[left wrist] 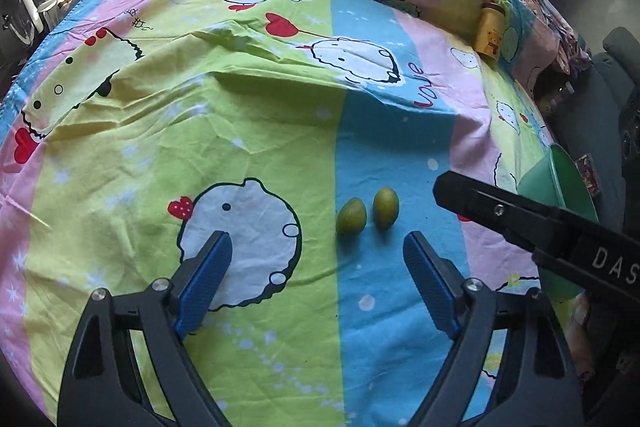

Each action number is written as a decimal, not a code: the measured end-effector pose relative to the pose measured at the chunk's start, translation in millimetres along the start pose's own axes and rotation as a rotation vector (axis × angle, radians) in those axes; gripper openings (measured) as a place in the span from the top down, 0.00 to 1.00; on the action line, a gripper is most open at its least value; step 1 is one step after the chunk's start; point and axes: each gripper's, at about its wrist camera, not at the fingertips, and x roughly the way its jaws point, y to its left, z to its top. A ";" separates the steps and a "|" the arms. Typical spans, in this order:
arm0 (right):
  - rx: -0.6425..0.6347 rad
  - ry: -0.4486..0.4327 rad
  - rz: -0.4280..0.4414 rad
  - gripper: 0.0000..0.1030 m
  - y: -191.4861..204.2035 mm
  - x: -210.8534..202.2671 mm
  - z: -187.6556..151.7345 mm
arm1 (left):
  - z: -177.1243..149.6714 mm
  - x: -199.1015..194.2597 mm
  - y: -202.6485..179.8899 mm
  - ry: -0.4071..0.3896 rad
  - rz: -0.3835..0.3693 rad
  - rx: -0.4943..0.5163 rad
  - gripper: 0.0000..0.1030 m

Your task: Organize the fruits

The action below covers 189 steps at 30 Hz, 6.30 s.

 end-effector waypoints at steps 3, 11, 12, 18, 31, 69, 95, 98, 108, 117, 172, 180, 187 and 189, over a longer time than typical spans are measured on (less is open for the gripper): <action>0.011 0.035 0.027 0.64 1.3 11.9 1.5 | -0.9 6.4 -1.1 0.031 -0.022 0.000 0.30; 0.004 0.087 -0.017 0.64 4.3 37.4 4.6 | -1.5 15.4 -13.3 0.045 -0.089 0.037 0.40; 0.004 0.089 -0.019 0.65 4.4 39.5 4.4 | -1.4 17.4 -14.7 0.050 -0.091 0.045 0.40; -0.005 0.106 -0.050 0.71 2.8 48.8 2.8 | 2.7 24.1 -17.8 0.043 -0.087 0.068 0.40; -0.009 0.086 -0.053 0.80 0.8 52.2 0.8 | 2.5 26.6 -19.3 0.015 -0.060 0.091 0.54; 0.013 0.006 -0.004 0.80 1.2 16.5 -1.4 | 1.7 -5.0 -10.1 -0.090 -0.018 0.037 0.82; -0.027 -0.233 0.010 0.80 12.4 -73.3 -3.2 | 0.4 -72.4 -43.7 -0.258 -0.105 0.138 0.86; -0.010 -0.224 0.017 0.80 5.0 -73.0 -2.2 | 2.4 -59.9 -39.0 -0.208 -0.091 0.159 0.85; 0.029 -0.214 0.025 0.80 -10.1 -72.6 -0.4 | 9.5 0.7 -31.2 -0.072 -0.031 0.184 0.85; 0.028 -0.206 0.032 0.80 -11.9 -71.2 -1.4 | 20.0 24.4 -18.7 -0.041 0.000 0.163 0.83; 0.119 -0.262 0.054 0.80 -45.0 -97.6 2.4 | 11.3 13.5 -72.2 -0.075 -0.020 0.283 0.83; 0.161 -0.336 0.036 0.80 -67.8 -126.4 -2.5 | 8.1 -28.6 -130.3 -0.174 -0.083 0.368 0.82; 0.238 -0.401 -0.045 0.80 -107.4 -153.2 -9.5 | 15.0 -38.2 -180.5 -0.191 -0.134 0.397 0.82; 0.272 -0.417 -0.074 0.80 -121.8 -160.2 -12.8 | 17.3 -36.7 -196.6 -0.191 -0.151 0.416 0.82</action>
